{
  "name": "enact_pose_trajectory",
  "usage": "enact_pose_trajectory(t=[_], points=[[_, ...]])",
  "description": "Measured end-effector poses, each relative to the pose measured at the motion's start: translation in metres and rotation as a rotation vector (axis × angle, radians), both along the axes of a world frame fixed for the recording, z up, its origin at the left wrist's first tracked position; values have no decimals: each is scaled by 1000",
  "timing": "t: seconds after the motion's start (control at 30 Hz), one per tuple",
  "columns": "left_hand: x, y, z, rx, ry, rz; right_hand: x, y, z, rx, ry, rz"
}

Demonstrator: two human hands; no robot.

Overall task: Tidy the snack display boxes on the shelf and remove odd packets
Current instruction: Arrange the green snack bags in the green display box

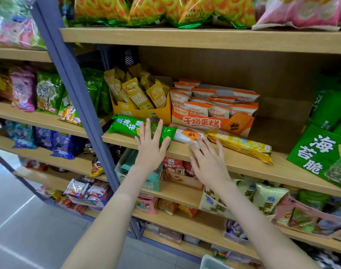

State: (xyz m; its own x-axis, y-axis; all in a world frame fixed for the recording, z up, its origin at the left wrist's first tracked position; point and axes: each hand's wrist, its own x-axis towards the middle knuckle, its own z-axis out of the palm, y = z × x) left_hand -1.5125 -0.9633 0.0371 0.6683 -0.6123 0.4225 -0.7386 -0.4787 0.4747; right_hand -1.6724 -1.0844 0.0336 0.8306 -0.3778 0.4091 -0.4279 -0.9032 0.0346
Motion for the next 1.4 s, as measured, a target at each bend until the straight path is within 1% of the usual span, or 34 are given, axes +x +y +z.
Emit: enact_pose_trajectory(t=[0.07, 0.17, 0.37, 0.47, 0.57, 0.67, 0.83, 0.9, 1.0, 1.03, 1.1, 1.17, 1.2, 1.33, 1.4], points=[[-6, -1, -5, -69, -23, 34, -4, -1, 3, 15, -1, 34], [-22, -4, -14, -193, -40, 152, -11, 2, 5, 42, -38, 51], [-49, -15, -10, -207, -34, 171, -30, -7, 8, 101, -71, 32], [-71, -27, -1, -227, -53, 177, -49, -17, 14, 112, -128, 29], [-110, -51, 12, -247, -109, 78, -77, -31, 23, 89, -213, 31], [-158, -82, 22, -258, -185, -74, -120, -50, 33, 56, -342, 21], [-245, -152, 46, -330, -167, -340, -218, -97, 55, -58, -573, -62], [-272, -182, 58, -343, -172, -371, -253, -120, 65, -113, -701, -135], [-304, -221, 75, -315, -117, -320, -290, -151, 76, -129, -835, -246], [-312, -230, 78, -295, -69, -302, -298, -157, 78, -92, -846, -267], [-323, -242, 81, -277, -18, -271, -308, -165, 82, 79, -827, -285], [-329, -247, 79, -283, -28, -247, -314, -168, 86, 270, -782, -279], [-330, -248, 77, -287, -41, -235, -316, -170, 87, 325, -782, -266], [-338, -252, 65, -349, -93, -189, -317, -175, 90, 470, -850, -248], [-343, -251, 62, -370, -130, -169, -317, -180, 92, 493, -803, -287]])
